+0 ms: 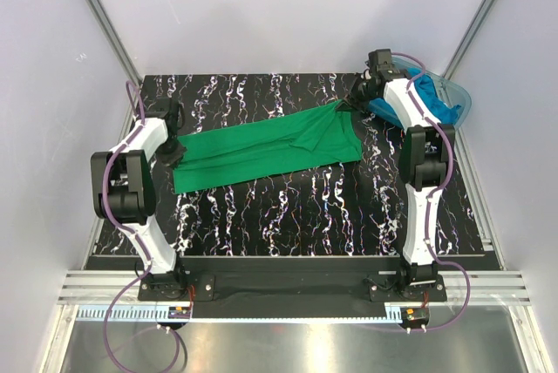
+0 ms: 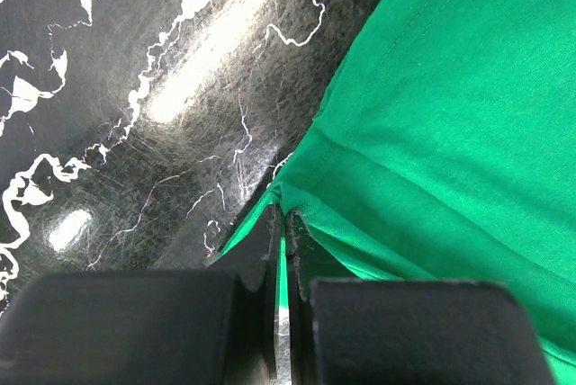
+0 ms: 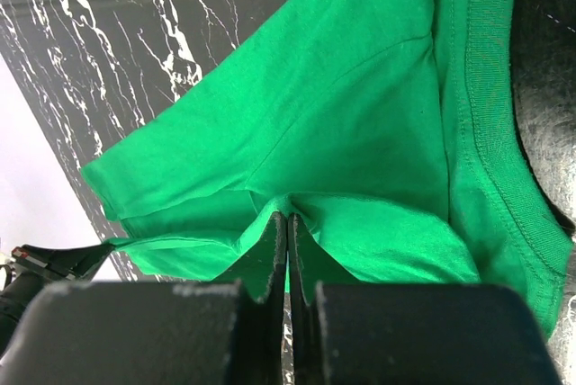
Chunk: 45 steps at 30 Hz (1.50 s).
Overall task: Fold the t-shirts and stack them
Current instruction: Fold the tshirt
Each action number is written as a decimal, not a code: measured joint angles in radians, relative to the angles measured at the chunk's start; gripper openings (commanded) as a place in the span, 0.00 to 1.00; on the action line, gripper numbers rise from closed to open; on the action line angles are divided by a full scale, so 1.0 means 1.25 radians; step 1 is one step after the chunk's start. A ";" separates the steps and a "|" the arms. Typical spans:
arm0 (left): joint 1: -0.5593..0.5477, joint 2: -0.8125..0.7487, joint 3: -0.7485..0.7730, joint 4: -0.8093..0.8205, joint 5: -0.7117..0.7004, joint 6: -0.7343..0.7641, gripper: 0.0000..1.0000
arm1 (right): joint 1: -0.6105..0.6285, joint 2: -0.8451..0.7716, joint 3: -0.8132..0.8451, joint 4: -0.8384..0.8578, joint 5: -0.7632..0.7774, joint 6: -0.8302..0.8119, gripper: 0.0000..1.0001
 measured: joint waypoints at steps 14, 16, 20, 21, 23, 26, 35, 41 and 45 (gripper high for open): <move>0.005 0.027 0.018 0.000 0.002 0.001 0.04 | 0.000 0.040 0.053 0.009 -0.001 0.015 0.00; 0.006 0.029 0.019 0.000 0.002 0.002 0.05 | 0.000 0.051 0.059 0.009 -0.001 0.015 0.00; 0.007 0.036 0.027 0.000 0.005 0.002 0.08 | 0.000 0.070 0.067 0.007 0.000 0.015 0.00; 0.008 0.038 0.030 -0.001 0.005 0.004 0.08 | 0.000 0.073 0.067 0.007 0.000 0.015 0.00; 0.008 0.043 0.036 -0.001 0.007 0.007 0.12 | 0.000 0.079 0.075 0.006 0.000 0.015 0.00; 0.009 0.047 0.043 0.000 0.009 0.008 0.18 | 0.000 0.082 0.081 0.006 0.000 0.015 0.00; 0.012 0.052 0.058 -0.002 0.008 0.014 0.49 | 0.000 0.109 0.112 0.013 -0.003 0.021 0.00; 0.012 0.049 0.059 -0.006 0.004 0.021 0.57 | 0.000 0.138 0.119 0.021 -0.005 0.030 0.00; 0.013 0.024 0.058 -0.013 0.005 0.028 0.57 | 0.000 0.157 0.131 0.032 -0.016 0.039 0.06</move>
